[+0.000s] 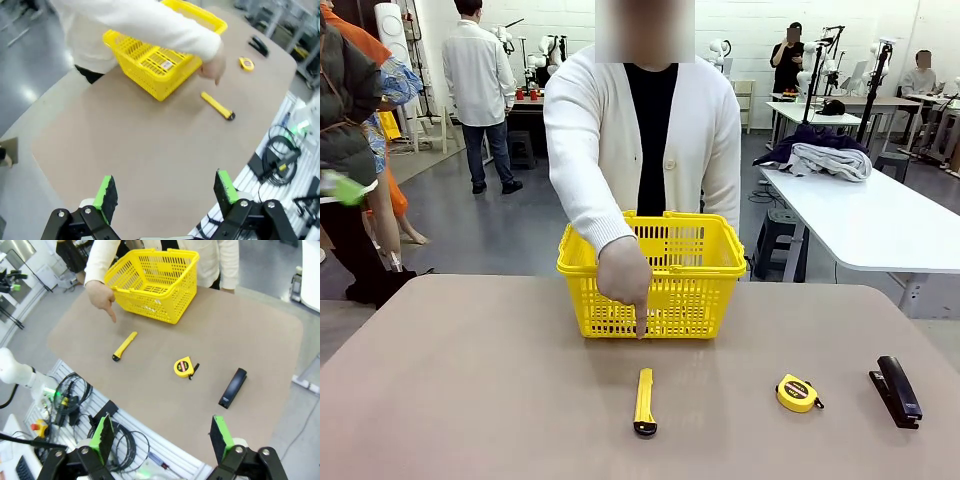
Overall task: Place the items the person wants into the basket.
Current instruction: Pick up the item the person points to and place it in the Market Basket.
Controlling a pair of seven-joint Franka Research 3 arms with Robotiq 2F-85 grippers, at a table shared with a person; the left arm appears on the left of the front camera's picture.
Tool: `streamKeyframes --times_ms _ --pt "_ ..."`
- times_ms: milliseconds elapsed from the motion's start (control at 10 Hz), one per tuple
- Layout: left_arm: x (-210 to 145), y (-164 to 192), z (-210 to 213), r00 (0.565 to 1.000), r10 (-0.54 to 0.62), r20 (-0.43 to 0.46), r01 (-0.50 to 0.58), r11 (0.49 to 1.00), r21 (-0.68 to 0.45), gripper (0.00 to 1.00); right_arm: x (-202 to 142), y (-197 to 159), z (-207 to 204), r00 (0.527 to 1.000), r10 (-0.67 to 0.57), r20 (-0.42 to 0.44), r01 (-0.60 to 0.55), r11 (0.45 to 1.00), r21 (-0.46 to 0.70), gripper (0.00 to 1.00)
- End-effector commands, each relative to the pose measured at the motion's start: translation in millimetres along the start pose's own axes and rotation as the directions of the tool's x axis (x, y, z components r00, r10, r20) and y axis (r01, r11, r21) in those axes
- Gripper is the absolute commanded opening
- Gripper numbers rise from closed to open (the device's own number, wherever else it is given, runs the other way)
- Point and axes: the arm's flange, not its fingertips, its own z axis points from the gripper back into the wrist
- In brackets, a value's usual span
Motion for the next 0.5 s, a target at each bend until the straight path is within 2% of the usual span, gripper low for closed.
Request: streamKeyframes --times_ms 0,200,300,400 --pt "36 -40 -55 0.971 0.162 -0.176 -0.14 0.981 0.131 1.0 0 0 -1 1.0 0.012 0.004 -0.012 1.0 0.021 1.0" --pt "57 -80 -113 0.922 0.194 -0.336 -0.167 0.98 0.107 1.0 0 0 -1 1.0 0.012 0.004 -0.012 1.0 0.021 1.0" --pt "66 -103 -141 0.901 0.205 -0.383 -0.177 0.978 0.106 1.0 0 0 -1 1.0 0.012 0.004 -0.012 1.0 0.021 1.0" --pt "71 -119 -168 0.9 0.228 -0.371 -0.188 0.972 0.142 1.0 0 0 -1 1.0 0.012 0.004 -0.012 1.0 0.021 1.0"
